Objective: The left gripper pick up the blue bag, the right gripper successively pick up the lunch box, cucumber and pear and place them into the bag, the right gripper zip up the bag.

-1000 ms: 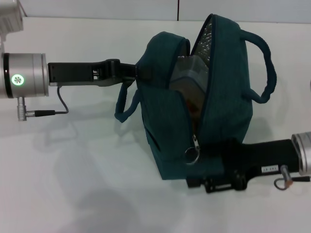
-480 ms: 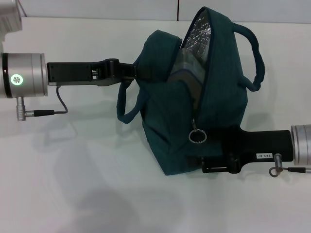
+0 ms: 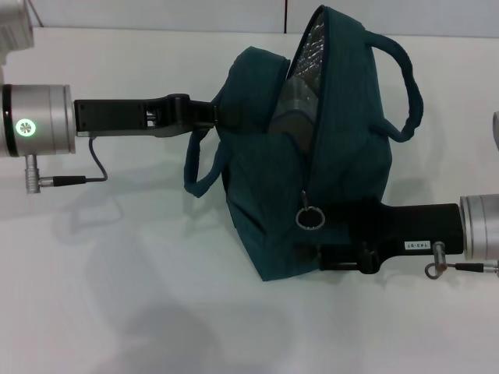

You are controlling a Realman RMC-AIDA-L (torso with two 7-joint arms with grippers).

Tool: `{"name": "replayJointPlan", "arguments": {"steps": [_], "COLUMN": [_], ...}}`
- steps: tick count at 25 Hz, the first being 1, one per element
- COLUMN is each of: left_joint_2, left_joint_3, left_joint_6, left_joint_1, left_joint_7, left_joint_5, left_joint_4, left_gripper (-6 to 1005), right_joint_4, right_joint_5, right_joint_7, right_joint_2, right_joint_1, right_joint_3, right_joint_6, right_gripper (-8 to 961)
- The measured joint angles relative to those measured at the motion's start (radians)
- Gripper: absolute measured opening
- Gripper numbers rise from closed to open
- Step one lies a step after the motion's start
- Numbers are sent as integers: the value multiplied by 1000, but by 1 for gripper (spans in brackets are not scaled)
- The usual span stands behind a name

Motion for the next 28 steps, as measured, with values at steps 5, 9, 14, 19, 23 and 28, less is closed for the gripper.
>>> {"name": "replayJointPlan", "arguments": {"steps": [5,9,14,19,23,28], "left_joint_2": [0,1,1,1,1,0], "left_joint_3": [0,0,0,0,0,0], "left_joint_6": [0,0,0,0,0,0], "left_joint_1": [0,0,1,1,2,2], "left_joint_7": [3,6,13,13,13,13], "left_joint_5": [0,0,0,0,0,0], "left_joint_4": [0,0,0,0,0,0], "left_gripper": [132,132,133,133,133,134], "right_joint_4": [9,11,14,15,15,15], "right_joint_5": [25,56,92,103,97,96], "right_joint_7": [0,-15,-31,-33,-29,-23], "right_joint_2": [1,1,1,1,-5,-10], "right_joint_1": [-9,-20,-37,-46,-51,-67], "right_joint_3": [-1,-1,-2,-2,-6,-10], "right_joint_6": [39,43,41,34,21,11], "right_gripper": [525,438,303,86,24,9]}}
